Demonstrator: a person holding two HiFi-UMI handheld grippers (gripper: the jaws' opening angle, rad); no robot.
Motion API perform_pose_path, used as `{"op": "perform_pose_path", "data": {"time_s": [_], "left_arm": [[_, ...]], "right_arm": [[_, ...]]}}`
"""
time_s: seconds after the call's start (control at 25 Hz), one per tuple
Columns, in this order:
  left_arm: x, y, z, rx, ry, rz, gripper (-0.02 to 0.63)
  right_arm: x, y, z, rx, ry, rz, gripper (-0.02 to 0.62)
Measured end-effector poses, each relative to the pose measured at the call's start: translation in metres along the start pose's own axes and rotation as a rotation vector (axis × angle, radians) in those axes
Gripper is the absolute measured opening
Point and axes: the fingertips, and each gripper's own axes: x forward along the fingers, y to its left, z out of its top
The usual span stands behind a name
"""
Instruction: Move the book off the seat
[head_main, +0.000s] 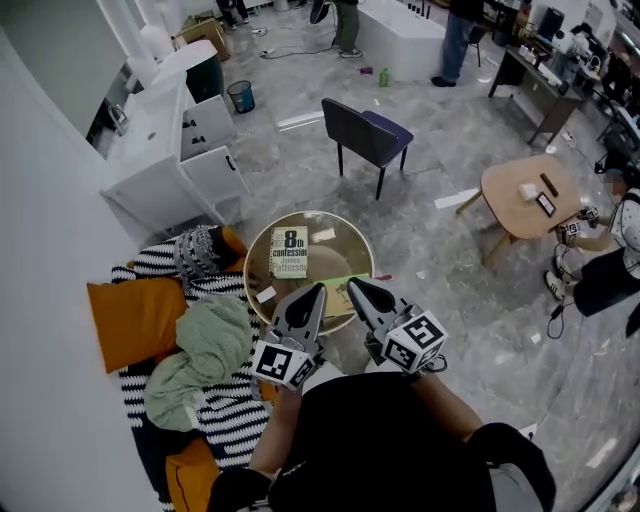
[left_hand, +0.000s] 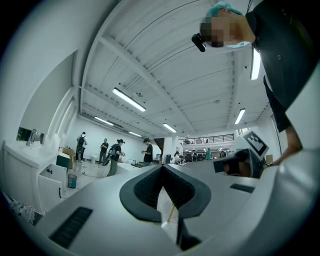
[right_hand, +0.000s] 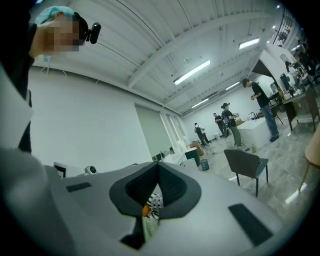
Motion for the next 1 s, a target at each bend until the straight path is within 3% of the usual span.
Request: {"op": "perform_pose_path", "data": {"time_s": [0.52,1.0], "left_arm": [[-0.001,0.005,0.05,0.054,-0.03,0.005,0.009],[0.012,0.002,0.045,0.076,-0.012,-0.031,0.009]], "right_arm": [[0.018,0.016,0.047,-0.017,-0.023,0.04,0.015],[0.015,0.014,0.055,-0.096,-0.012,0.017,0.015]]}}
